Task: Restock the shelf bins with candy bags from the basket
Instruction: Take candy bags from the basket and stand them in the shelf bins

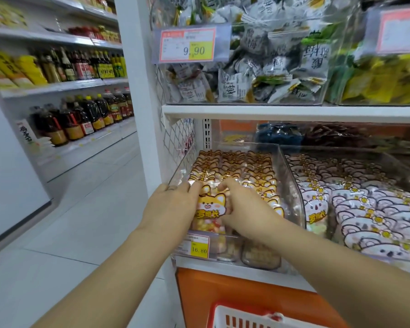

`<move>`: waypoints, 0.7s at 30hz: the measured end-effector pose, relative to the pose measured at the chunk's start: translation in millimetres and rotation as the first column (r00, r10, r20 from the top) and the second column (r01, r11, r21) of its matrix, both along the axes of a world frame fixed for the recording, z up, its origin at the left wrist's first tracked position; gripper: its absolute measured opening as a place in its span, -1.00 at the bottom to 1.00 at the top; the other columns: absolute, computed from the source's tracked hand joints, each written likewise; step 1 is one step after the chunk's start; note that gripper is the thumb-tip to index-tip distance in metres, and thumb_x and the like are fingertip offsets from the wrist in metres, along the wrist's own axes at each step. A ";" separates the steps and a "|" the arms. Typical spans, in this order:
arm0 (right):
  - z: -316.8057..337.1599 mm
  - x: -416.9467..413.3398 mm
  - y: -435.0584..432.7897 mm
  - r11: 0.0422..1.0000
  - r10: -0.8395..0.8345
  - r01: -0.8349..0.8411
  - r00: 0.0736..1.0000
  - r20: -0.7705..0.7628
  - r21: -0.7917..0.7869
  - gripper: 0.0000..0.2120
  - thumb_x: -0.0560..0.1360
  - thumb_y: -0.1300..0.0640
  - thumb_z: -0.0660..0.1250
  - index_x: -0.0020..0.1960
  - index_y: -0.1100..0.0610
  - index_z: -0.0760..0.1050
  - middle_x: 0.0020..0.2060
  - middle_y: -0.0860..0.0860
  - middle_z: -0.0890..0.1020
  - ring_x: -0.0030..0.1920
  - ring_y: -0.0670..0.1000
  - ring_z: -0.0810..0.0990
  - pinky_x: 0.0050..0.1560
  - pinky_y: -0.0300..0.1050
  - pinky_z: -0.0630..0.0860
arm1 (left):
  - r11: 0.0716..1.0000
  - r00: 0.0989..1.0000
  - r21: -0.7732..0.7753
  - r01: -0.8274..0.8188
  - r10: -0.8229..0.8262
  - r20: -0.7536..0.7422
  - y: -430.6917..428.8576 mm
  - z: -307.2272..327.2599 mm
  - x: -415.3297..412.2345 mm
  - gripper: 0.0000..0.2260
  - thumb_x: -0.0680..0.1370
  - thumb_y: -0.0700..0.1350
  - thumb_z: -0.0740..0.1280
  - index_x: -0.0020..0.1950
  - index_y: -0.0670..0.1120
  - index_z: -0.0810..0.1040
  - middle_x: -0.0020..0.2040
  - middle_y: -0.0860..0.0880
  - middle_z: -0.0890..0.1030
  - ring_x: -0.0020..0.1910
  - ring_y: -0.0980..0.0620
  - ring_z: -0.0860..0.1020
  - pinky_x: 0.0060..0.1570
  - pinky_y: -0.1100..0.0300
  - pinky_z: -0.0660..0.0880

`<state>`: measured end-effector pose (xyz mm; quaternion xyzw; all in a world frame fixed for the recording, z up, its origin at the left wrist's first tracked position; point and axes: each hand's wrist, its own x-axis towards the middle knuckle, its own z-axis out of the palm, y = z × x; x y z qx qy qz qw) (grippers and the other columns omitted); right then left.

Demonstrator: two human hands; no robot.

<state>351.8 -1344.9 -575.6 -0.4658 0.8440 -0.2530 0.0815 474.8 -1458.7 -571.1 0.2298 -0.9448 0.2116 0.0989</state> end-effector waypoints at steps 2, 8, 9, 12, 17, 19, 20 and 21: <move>8.7 -5.2 9.3 0.994 -0.007 0.032 0.974 -0.225 0.108 -0.37 0.41 0.18 0.47 0.35 -0.02 0.23 -0.09 0.03 0.60 -0.09 0.12 0.59 -0.19 -0.01 0.53 | 1.000 1.000 0.005 0.007 -0.007 0.011 -2.1 -2.0 -2.1 -0.42 0.56 -0.17 0.26 0.54 -0.01 0.12 0.40 -0.06 0.41 0.32 -0.12 0.48 0.28 0.07 0.28; 10.0 -9.5 10.8 0.939 -0.024 0.128 0.950 -0.312 0.318 -0.67 0.46 0.24 0.39 0.19 0.12 0.42 0.06 0.10 0.56 0.02 0.15 0.57 -0.17 -0.08 0.43 | 0.989 0.991 0.146 0.017 -0.037 0.130 -11.7 -7.4 -25.3 -0.23 0.54 0.00 0.38 0.62 0.07 -0.01 0.57 -0.01 0.21 0.46 -0.12 0.37 0.51 -0.20 -0.04; 10.5 -10.1 8.6 0.934 -0.037 0.137 0.956 -0.292 0.329 -0.71 0.46 0.24 0.40 0.15 0.13 0.44 0.03 0.10 0.55 0.04 0.15 0.58 -0.16 -0.08 0.44 | 0.988 0.986 0.153 0.016 -0.041 0.160 -14.2 -8.1 -28.6 -0.17 0.55 0.00 0.38 0.63 0.08 -0.11 0.58 -0.01 0.19 0.47 -0.13 0.36 0.50 -0.25 -0.10; 10.5 -13.5 3.9 0.934 -0.074 0.156 0.964 -0.253 0.321 -0.82 0.45 0.20 0.41 -0.03 0.11 0.43 -0.12 0.05 0.48 -0.04 0.13 0.58 -0.18 -0.09 0.47 | 0.988 0.969 0.156 0.004 -0.043 0.244 -20.3 -9.6 -36.3 -0.09 0.55 0.00 0.41 0.63 0.12 -0.23 0.61 -0.03 0.14 0.51 -0.16 0.28 0.46 -0.35 -0.21; 9.6 -17.8 9.5 0.943 -0.113 0.176 0.968 -0.223 0.284 -0.85 0.47 0.20 0.37 -0.07 0.10 0.39 -0.10 0.06 0.53 -0.07 0.13 0.55 -0.17 -0.09 0.47 | 0.989 0.947 0.143 -0.042 -0.006 0.320 -16.5 1.9 -36.7 -0.07 0.55 -0.19 0.38 0.61 0.21 -0.24 0.62 -0.10 0.04 0.57 -0.21 0.15 0.46 -0.36 -0.25; 15.1 -21.3 15.6 0.944 -0.123 0.184 0.967 -0.222 0.275 -0.81 0.48 0.19 0.37 -0.03 0.09 0.36 -0.07 0.07 0.52 -0.07 0.13 0.52 -0.16 -0.09 0.45 | 0.996 0.946 0.092 -0.018 -0.013 0.325 -15.1 3.6 -33.7 -0.08 0.55 -0.25 0.33 0.61 0.21 -0.26 0.63 -0.12 -0.01 0.57 -0.22 0.14 0.48 -0.35 -0.22; 16.7 -23.4 17.4 0.946 -0.117 0.172 0.972 -0.206 0.275 -0.81 0.49 0.18 0.37 0.01 0.09 0.37 -0.06 0.06 0.52 -0.08 0.12 0.50 -0.16 -0.11 0.45 | 0.997 0.945 0.072 -0.006 -0.018 0.326 -15.6 3.2 -32.5 -0.08 0.55 -0.27 0.32 0.61 0.21 -0.27 0.63 -0.13 -0.02 0.56 -0.22 0.14 0.48 -0.35 -0.21; 16.7 -23.6 17.5 0.950 -0.098 0.142 0.981 -0.167 0.278 -0.80 0.50 0.17 0.37 0.06 0.10 0.39 -0.02 0.05 0.53 -0.06 0.11 0.51 -0.14 -0.12 0.45 | 0.998 0.946 0.055 0.003 -0.021 0.322 -15.4 3.2 -31.3 -0.08 0.55 -0.28 0.31 0.61 0.20 -0.28 0.63 -0.13 -0.03 0.56 -0.22 0.15 0.49 -0.36 -0.20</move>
